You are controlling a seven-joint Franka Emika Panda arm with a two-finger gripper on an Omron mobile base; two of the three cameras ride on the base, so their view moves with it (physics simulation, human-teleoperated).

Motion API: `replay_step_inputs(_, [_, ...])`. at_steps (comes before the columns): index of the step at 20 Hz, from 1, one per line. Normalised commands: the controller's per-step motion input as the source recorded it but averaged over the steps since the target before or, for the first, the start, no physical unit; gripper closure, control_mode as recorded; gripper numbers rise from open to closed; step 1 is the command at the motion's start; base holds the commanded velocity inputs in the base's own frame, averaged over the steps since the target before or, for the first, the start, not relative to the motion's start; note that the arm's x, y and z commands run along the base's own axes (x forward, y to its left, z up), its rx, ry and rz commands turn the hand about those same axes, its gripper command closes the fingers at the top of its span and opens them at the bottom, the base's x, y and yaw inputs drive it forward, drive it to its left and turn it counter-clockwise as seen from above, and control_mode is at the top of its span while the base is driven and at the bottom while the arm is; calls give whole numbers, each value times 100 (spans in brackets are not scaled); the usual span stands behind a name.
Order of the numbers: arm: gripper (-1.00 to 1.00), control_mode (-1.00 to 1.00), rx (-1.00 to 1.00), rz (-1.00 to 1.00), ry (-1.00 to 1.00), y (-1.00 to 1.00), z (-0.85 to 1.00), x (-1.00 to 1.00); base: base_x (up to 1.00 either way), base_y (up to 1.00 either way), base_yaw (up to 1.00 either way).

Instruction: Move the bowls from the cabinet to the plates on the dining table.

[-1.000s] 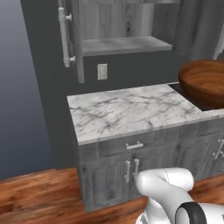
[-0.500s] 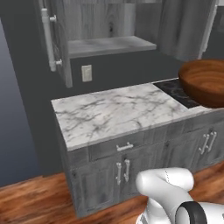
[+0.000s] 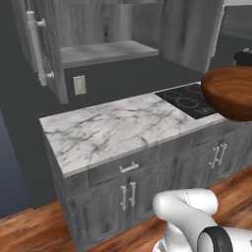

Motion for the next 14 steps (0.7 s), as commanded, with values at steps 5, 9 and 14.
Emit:
replay_step_inputs(5, [100, 100, 0, 0, 0, 0, 0, 0, 0, 0, -25])
replay_step_inputs(9, [100, 100, 0, 0, 0, 0, 0, 0, 0, 0, -25])
replay_step_inputs(14, [100, 100, 0, 0, 0, 0, 0, 0, 0, 0, -25])
